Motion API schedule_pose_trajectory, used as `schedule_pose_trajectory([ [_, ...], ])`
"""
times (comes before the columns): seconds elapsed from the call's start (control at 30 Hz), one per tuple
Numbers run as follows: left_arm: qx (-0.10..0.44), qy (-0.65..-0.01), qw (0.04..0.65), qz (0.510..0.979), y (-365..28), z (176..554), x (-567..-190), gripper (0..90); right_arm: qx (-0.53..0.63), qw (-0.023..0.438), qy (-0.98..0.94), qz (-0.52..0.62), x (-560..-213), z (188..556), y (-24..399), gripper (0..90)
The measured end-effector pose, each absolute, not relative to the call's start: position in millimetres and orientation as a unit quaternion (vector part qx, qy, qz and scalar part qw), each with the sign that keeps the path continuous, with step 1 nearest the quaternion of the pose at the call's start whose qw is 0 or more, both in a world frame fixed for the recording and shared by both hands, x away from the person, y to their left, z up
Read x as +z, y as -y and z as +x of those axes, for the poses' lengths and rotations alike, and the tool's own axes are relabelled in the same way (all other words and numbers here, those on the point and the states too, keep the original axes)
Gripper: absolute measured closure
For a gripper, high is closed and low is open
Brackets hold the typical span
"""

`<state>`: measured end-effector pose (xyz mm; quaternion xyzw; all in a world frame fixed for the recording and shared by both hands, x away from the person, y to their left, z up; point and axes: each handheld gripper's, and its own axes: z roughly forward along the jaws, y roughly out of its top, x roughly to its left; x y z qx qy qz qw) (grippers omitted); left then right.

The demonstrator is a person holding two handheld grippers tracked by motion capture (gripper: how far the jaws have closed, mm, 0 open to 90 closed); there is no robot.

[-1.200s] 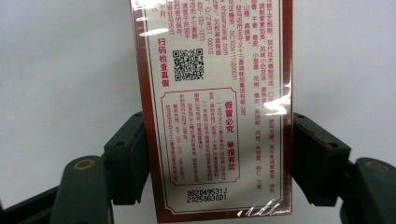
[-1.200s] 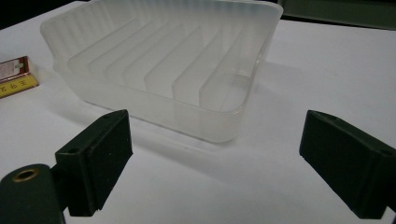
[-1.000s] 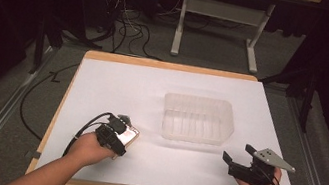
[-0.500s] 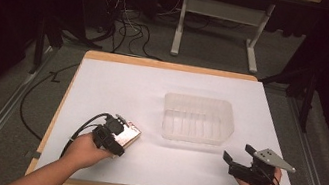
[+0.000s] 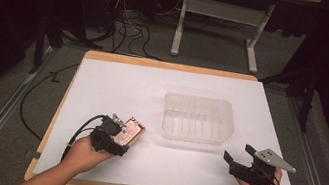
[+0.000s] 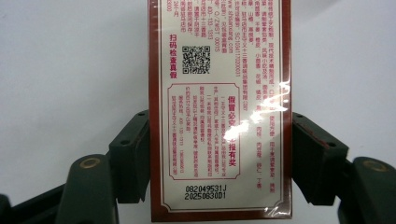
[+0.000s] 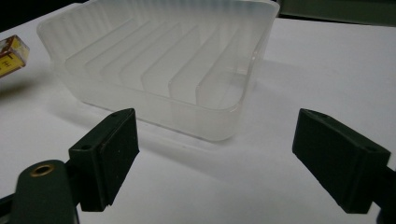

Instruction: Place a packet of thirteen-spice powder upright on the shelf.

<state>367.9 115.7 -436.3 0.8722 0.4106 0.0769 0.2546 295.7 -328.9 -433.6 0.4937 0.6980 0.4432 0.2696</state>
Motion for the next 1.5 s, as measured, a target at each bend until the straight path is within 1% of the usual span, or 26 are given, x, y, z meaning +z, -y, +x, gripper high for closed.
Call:
schedule_pose_trajectory([
  [0.07, 0.083, -0.415, 0.274, 0.864, -117, 367, -437, 32.6, 0.443, 0.270, -0.696, 0.496, -433, 295, 329, 14.8],
  [0.1, 0.087, -0.431, 0.296, 0.848, -116, 365, -438, 32.6, 0.443, 0.272, -0.697, 0.494, -433, 295, 329, 14.8],
  [0.33, 0.101, -0.431, 0.336, 0.831, -123, 368, -436, 32.6, 0.442, 0.273, -0.698, 0.493, -433, 296, 328, 14.8],
  [0.37, 0.116, -0.425, 0.350, 0.827, -122, 366, -435, 32.6, 0.440, 0.277, -0.698, 0.492, -434, 296, 328, 14.8],
  [0.4, 0.116, -0.425, 0.350, 0.827, -122, 366, -435, 32.6, 0.440, 0.277, -0.698, 0.492, -434, 296, 328, 14.8],
  [0.43, 0.135, -0.409, 0.361, 0.827, -121, 362, -436, 32.6, 0.442, 0.278, -0.694, 0.496, -433, 295, 328, 14.8],
  [0.53, 0.137, -0.409, 0.374, 0.821, -122, 359, -436, 32.6, 0.445, 0.280, -0.693, 0.494, -432, 294, 329, 14.8],
  [0.63, 0.147, -0.412, 0.397, 0.807, -122, 353, -437, 32.6, 0.449, 0.280, -0.692, 0.491, -431, 292, 330, 14.8],
  [0.7, 0.149, -0.412, 0.426, 0.791, -124, 348, -438, 32.6, 0.454, 0.283, -0.690, 0.488, -429, 291, 328, 14.7],
  [0.77, 0.152, -0.410, 0.433, 0.788, -125, 346, -439, 32.6, 0.454, 0.285, -0.689, 0.487, -428, 290, 327, 14.6],
  [0.8, 0.160, -0.405, 0.459, 0.774, -127, 344, -438, 32.7, 0.461, 0.287, -0.688, 0.482, -425, 288, 325, 14.4],
  [0.9, 0.166, -0.406, 0.482, 0.758, -129, 338, -433, 32.6, 0.471, 0.290, -0.685, 0.474, -421, 285, 321, 14.2],
  [1.03, 0.176, -0.400, 0.495, 0.751, -131, 333, -432, 32.6, 0.483, 0.284, -0.684, 0.467, -416, 283, 315, 13.7],
  [1.1, 0.187, -0.390, 0.502, 0.749, -130, 328, -431, 32.6, 0.491, 0.277, -0.685, 0.461, -411, 284, 304, 12.5],
  [1.23, 0.193, -0.385, 0.505, 0.748, -127, 324, -431, 32.6, 0.492, 0.271, -0.692, 0.455, -407, 288, 292, 12.5],
  [1.27, 0.194, -0.383, 0.505, 0.749, -125, 324, -432, 32.6, 0.486, 0.270, -0.700, 0.448, -403, 294, 281, 12.4],
  [1.33, 0.193, -0.381, 0.504, 0.750, -125, 324, -432, 32.6, 0.484, 0.270, -0.703, 0.445, -402, 296, 277, 12.4],
  [1.37, 0.195, -0.378, 0.505, 0.751, -123, 323, -431, 32.6, 0.481, 0.263, -0.711, 0.441, -399, 304, 267, 12.3],
  [1.5, 0.199, -0.371, 0.507, 0.752, -121, 322, -431, 32.6, 0.482, 0.259, -0.715, 0.434, -394, 316, 250, 12.7],
])
